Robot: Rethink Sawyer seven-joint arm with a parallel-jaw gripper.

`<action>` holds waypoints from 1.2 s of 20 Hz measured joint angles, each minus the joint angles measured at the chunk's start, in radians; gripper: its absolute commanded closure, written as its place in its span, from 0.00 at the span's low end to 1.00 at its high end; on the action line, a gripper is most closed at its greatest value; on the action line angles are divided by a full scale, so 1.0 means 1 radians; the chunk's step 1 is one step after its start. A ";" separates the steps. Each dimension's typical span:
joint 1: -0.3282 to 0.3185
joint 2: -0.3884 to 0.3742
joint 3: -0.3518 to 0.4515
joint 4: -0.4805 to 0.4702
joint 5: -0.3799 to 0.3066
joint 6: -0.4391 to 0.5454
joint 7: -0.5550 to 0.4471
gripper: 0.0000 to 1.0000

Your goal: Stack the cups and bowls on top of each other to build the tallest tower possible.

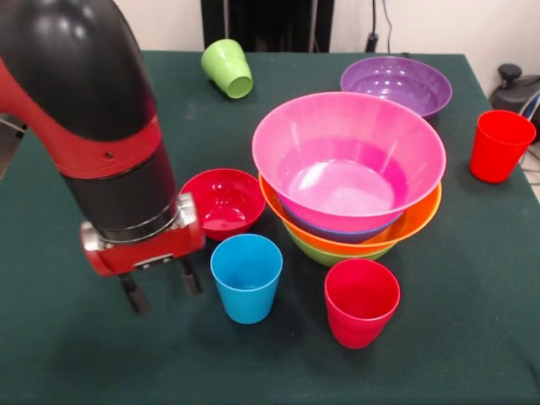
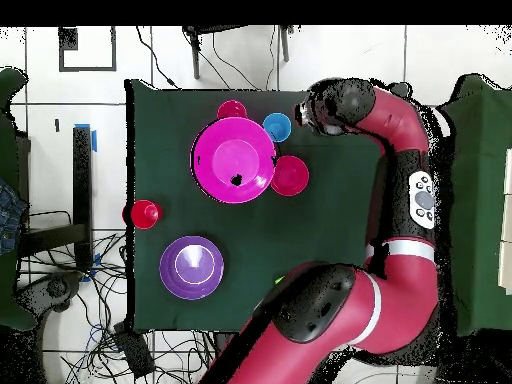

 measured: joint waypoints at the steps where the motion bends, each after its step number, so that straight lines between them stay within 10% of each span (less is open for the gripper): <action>1: 0.000 -0.003 0.000 0.011 0.005 0.000 0.000 0.00; 24: 0.000 -0.127 0.000 0.062 0.123 0.000 0.000 0.00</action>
